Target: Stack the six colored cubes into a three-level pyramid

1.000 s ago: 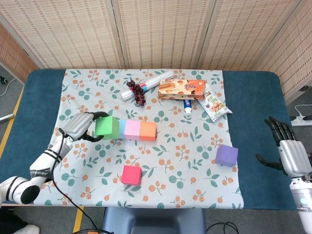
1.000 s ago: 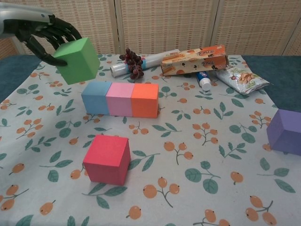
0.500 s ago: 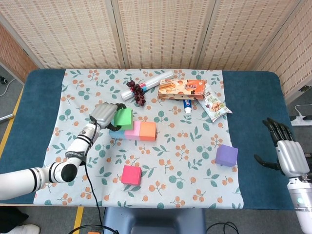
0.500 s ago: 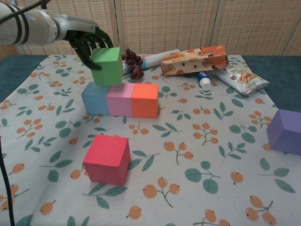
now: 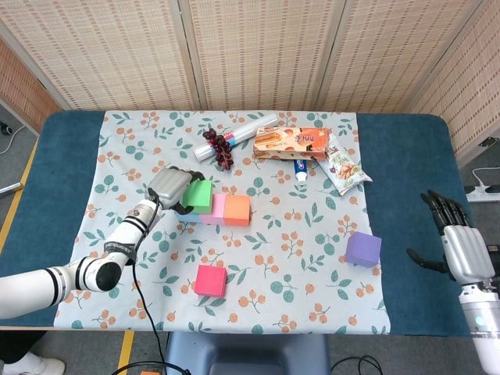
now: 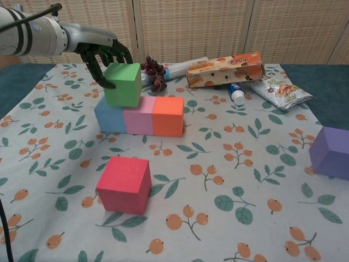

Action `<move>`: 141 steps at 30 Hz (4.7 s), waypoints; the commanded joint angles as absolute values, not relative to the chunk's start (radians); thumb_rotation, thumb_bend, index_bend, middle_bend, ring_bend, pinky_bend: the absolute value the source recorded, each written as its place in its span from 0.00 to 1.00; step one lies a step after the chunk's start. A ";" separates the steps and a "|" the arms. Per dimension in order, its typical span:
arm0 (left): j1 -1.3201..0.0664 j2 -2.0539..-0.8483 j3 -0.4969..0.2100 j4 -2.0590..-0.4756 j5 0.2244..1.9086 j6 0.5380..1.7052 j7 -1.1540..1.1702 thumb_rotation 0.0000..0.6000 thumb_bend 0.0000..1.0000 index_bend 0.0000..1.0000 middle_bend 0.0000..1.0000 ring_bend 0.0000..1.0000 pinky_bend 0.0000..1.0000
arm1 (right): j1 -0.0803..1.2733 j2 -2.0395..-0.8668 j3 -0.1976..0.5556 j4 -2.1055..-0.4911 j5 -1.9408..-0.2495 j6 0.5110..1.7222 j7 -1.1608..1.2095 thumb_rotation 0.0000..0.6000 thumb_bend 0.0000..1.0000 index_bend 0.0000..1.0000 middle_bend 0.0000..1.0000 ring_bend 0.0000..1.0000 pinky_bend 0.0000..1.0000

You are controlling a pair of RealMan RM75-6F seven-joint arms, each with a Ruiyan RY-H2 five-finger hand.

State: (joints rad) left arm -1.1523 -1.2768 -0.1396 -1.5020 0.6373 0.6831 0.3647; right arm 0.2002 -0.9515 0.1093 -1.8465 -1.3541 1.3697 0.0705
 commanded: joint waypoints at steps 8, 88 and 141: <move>-1.163 -1.290 -0.136 -1.478 0.652 0.650 0.339 1.00 0.33 0.35 0.40 0.33 0.22 | 0.195 -0.951 0.118 -1.849 -1.343 1.365 0.064 1.00 0.10 0.00 0.01 0.00 0.00; -1.089 -1.134 -0.184 -1.628 0.780 0.706 0.123 1.00 0.28 0.00 0.00 0.00 0.02 | 0.183 -0.945 0.137 -1.820 -1.353 1.330 0.107 1.00 0.10 0.00 0.01 0.00 0.00; -0.636 -1.052 -0.095 -1.626 1.302 1.031 -0.124 1.00 0.28 0.20 0.12 0.03 0.11 | 0.350 -1.238 0.071 -1.538 -1.231 0.979 0.031 1.00 0.03 0.04 0.11 0.00 0.15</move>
State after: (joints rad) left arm -0.6363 -1.0522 -0.0939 -1.6271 1.3018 1.0319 -0.1232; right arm 0.3461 -1.2338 0.0696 -1.5425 -1.2345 0.9839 0.0302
